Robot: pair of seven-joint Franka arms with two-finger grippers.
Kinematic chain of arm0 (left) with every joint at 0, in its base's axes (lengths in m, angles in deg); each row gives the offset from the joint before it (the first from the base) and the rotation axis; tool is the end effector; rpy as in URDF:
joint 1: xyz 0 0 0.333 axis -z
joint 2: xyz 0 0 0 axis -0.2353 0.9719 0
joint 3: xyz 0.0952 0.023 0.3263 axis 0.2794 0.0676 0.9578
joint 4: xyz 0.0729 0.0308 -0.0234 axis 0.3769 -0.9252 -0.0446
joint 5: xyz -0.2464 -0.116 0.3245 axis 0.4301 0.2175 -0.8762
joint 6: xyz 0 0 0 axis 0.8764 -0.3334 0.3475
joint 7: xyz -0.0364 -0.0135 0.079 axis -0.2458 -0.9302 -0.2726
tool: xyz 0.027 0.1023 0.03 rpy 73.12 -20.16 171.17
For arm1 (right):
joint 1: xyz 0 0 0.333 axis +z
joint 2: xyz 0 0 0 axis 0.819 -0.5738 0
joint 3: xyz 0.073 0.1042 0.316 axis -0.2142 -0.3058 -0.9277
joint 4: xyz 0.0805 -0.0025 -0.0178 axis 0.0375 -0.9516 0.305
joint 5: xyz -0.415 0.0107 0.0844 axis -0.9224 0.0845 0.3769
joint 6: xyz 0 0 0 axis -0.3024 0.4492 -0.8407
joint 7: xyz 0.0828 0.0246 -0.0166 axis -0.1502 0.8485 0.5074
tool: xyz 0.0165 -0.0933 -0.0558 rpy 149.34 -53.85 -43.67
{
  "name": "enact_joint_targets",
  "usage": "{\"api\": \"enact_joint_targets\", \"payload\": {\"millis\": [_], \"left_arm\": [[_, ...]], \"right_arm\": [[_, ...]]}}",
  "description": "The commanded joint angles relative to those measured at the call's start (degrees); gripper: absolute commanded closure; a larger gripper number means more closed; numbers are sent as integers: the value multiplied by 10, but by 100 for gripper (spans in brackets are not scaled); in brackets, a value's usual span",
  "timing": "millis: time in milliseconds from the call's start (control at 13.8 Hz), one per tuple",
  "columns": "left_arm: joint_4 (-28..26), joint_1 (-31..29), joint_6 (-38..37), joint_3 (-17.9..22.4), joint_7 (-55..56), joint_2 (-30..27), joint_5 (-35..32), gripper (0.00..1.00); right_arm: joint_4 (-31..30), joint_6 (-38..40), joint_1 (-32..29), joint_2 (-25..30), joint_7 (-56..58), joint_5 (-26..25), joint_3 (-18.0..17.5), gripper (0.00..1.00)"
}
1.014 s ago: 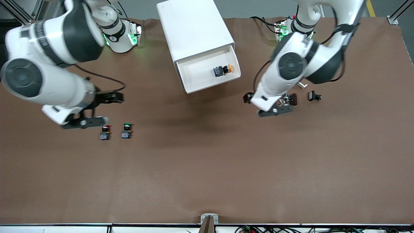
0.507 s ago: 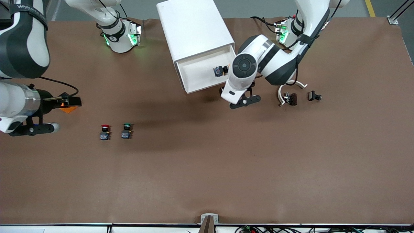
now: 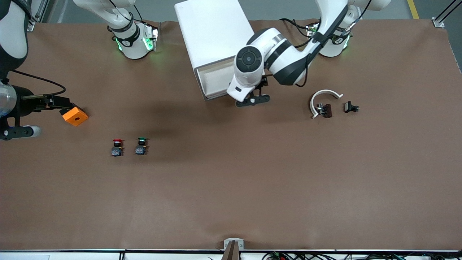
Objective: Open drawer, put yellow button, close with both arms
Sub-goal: 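Push the drawer closed into the cabinet with the left gripper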
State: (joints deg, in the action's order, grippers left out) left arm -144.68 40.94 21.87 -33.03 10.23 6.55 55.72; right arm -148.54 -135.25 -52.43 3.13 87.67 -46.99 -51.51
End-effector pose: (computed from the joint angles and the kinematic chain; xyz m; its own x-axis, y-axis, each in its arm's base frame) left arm 0.4258 -0.5062 0.3515 0.9369 0.1621 -0.3096 0.1464 -0.9865 -0.0734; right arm 0.6475 -0.0037 0.5969 0.9442 0.0734 -0.3212 0.0795 -0.9968 0.0059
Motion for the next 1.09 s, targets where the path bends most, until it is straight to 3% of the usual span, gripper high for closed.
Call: {"api": "enact_joint_targets", "payload": {"millis": [0,362,580,1014], "left_arm": [[8,23,-11,-2,6,11,43,0],[8,59,-56,-2,34,19,63,0],[9,77,-57,-2,66,19,73,0],[19,75,-59,5,100,34,72,0]], "right_arm": [[-7,-2,-17,7,7,-11,-13,0],[1,3,-23,8,0,-13,-11,0],[14,3,-47,40,1,-5,-13,0],[14,43,-58,72,-1,-5,-16,0]]}}
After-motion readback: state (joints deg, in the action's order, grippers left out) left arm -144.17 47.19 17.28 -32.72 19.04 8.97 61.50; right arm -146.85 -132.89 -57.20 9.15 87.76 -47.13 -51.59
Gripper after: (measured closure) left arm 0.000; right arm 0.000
